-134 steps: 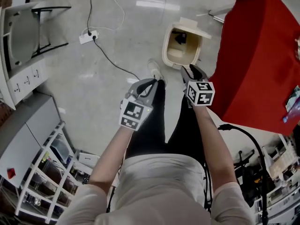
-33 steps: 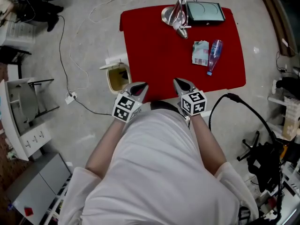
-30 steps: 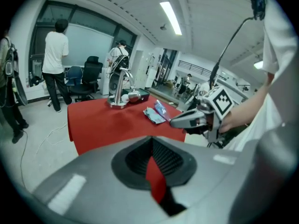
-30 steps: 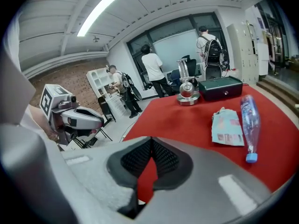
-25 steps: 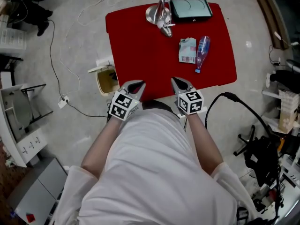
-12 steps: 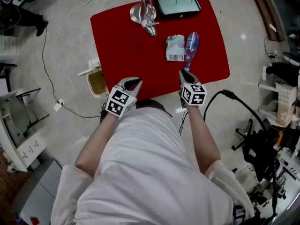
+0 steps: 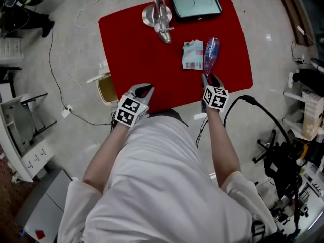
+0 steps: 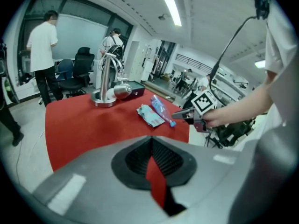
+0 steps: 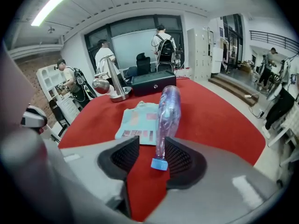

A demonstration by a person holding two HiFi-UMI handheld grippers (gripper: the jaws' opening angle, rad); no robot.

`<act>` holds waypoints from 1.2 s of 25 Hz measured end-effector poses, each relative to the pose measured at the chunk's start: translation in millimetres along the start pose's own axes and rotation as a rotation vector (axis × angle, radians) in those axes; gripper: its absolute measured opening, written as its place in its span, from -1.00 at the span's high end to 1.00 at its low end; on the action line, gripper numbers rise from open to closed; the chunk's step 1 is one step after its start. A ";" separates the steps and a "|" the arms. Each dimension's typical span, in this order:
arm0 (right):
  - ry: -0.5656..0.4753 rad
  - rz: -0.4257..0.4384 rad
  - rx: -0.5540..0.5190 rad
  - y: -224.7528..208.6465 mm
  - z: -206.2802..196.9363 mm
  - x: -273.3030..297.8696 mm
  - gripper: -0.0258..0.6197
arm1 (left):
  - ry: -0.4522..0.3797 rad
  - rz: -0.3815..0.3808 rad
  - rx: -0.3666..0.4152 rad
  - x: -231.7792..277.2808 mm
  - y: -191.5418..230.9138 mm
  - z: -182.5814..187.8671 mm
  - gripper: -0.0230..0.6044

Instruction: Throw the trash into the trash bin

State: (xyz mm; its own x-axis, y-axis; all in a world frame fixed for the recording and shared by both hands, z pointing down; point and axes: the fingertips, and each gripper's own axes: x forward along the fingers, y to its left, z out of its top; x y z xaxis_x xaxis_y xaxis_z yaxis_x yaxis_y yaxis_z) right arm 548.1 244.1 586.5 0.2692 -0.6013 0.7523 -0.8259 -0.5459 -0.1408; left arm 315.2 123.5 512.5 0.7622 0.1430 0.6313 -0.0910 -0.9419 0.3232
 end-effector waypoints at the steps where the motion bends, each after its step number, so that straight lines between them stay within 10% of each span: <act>1: 0.006 -0.012 0.004 -3.8 0.2 3.4 0.38 | 0.005 0.004 -0.004 -0.2 2.4 -1.3 0.91; 19: 0.159 -0.050 0.002 -28.8 -22.2 59.3 0.29 | 0.039 0.049 -0.061 -2.7 30.1 -13.4 0.91; 30: 0.078 -0.068 -0.031 -22.6 -1.9 42.9 0.44 | 0.009 0.080 -0.068 -20.6 32.3 -22.9 0.91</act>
State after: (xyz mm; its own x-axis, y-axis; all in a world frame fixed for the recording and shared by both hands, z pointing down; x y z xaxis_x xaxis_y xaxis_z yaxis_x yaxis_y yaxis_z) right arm 577.4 231.7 623.2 0.2869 -0.5151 0.8077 -0.8221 -0.5653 -0.0684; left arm 281.9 97.1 526.1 0.7453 0.0711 0.6629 -0.1951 -0.9275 0.3188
